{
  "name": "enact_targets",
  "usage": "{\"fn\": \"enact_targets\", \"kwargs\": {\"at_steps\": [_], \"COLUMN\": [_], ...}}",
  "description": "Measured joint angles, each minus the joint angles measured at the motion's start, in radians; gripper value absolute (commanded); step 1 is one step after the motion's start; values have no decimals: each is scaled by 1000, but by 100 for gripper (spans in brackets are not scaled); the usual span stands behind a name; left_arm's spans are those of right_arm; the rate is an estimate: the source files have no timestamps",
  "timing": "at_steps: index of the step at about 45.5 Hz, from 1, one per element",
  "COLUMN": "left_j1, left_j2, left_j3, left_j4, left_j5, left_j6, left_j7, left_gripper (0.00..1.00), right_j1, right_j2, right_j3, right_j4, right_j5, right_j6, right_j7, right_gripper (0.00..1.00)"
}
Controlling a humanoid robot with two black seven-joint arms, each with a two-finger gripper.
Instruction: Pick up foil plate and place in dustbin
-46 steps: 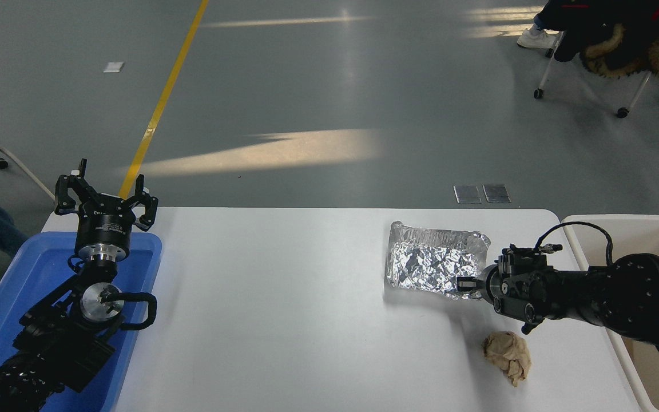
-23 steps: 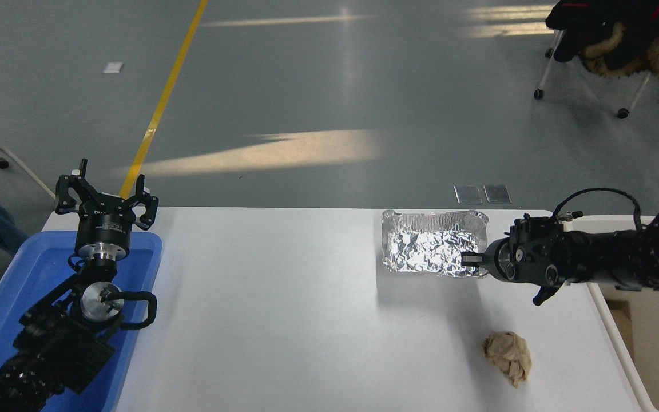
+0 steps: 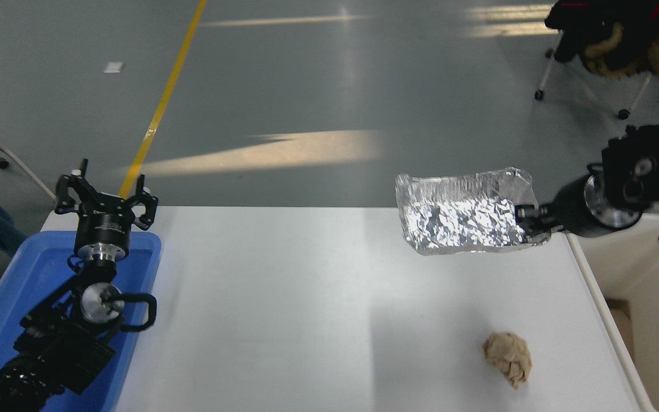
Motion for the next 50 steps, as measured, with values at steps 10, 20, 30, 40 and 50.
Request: {"fn": "enact_targets", "kwargs": {"at_steps": [10,20,30,40,50], "left_j1": [0,0,0,0,0], "left_j2": [0,0,0,0,0], "left_j3": [0,0,0,0,0], "left_j4": [0,0,0,0,0], "left_j5": [0,0,0,0,1], "left_j6": [0,0,1,1,0], "left_j7": [0,0,-1,-1,-1], "left_gripper": [99,99,99,99,99], "right_j1": [244,390,338,76,-245], "right_j2": [-10,-15,-30,-130,-260], "right_j3": [-39,-80,-164,-235,-199], "right_j4": [34,47,27,-114,-295], "right_j5": [29,47,50,55,73], "right_j6": [218,340,313,142,-11], "right_j7": [52,78,85,83,81], "right_gripper": [0,0,0,0,0]}}
